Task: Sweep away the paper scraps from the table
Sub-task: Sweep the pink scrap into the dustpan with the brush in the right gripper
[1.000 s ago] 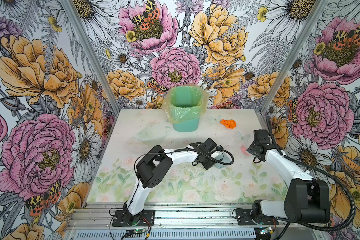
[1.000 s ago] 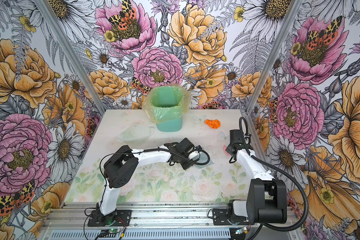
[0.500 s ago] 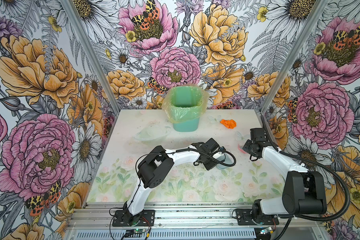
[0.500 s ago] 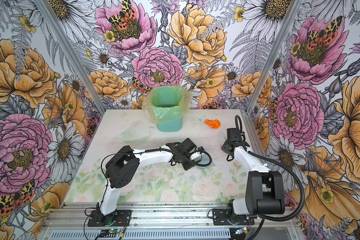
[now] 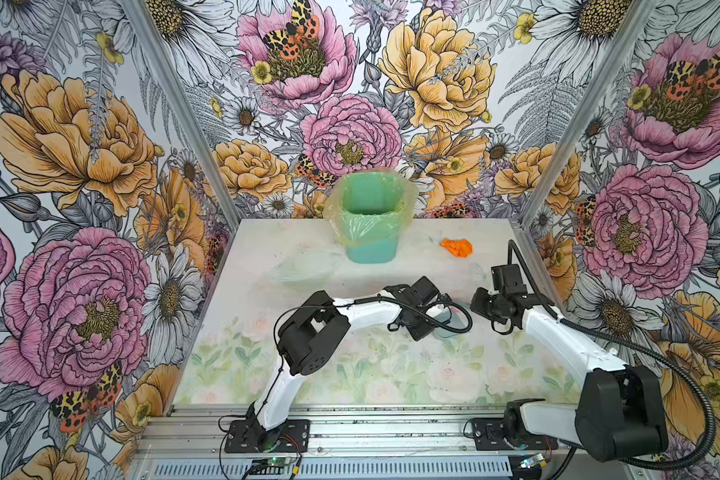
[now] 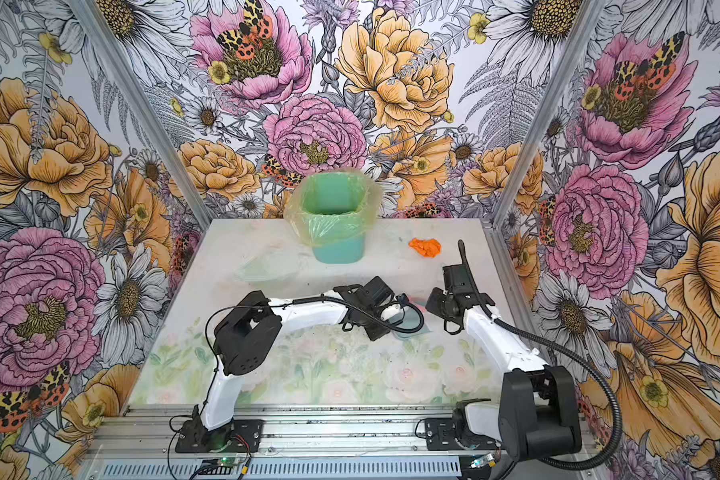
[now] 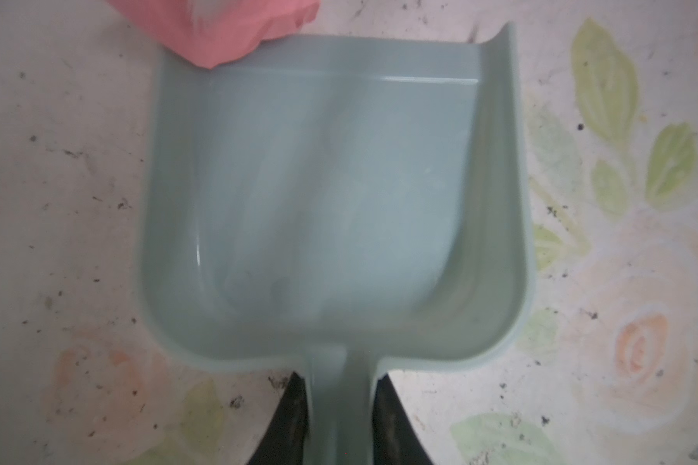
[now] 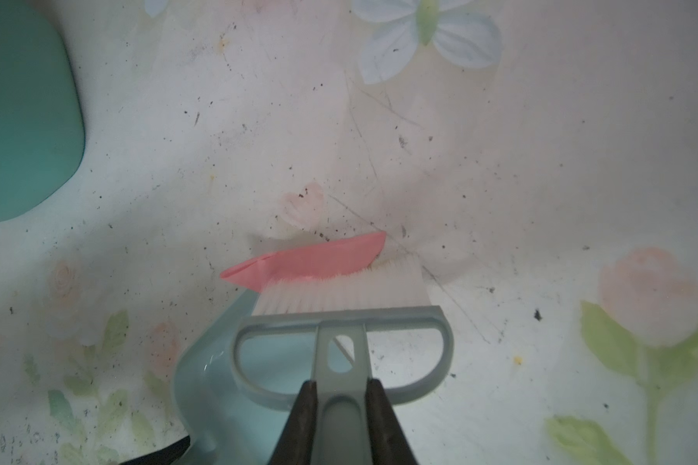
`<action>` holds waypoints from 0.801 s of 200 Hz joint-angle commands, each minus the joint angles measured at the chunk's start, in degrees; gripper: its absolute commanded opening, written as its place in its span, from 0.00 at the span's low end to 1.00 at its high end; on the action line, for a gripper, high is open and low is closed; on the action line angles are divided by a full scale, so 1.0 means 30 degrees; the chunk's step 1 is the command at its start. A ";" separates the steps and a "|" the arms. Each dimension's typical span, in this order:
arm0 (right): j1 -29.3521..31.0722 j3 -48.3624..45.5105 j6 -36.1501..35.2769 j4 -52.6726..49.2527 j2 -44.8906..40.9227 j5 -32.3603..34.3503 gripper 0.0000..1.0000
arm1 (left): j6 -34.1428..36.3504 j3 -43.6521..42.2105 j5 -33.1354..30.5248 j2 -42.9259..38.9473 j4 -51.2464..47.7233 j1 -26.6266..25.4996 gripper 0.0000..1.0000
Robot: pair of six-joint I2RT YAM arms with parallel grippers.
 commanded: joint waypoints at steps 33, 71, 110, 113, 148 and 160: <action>-0.0032 0.0278 -0.0945 -0.0817 -0.1412 0.0550 0.00 | 0.0223 0.0417 0.0076 0.0274 -0.0117 -0.0077 0.00; -0.0097 0.1155 -0.1231 -0.0815 -0.0610 0.2391 0.00 | 0.0173 0.0457 0.0056 0.0337 -0.0126 -0.0136 0.00; -0.0097 0.1944 -0.1320 -0.0589 0.0224 0.4911 0.00 | 0.0198 0.0524 -0.0120 0.0342 -0.0159 -0.0195 0.00; -0.0091 0.1956 -0.1327 -0.0567 0.0263 0.5117 0.00 | 0.0209 0.0502 -0.0121 0.0336 -0.0176 -0.0195 0.00; -0.0090 0.2106 -0.1630 -0.0185 0.1297 0.5832 0.00 | 0.0194 0.0525 -0.0150 0.0358 -0.0178 -0.0217 0.00; -0.0019 0.2125 -0.1790 -0.0171 0.1764 0.5653 0.00 | 0.0209 0.0538 -0.0208 0.0352 -0.0181 -0.0223 0.00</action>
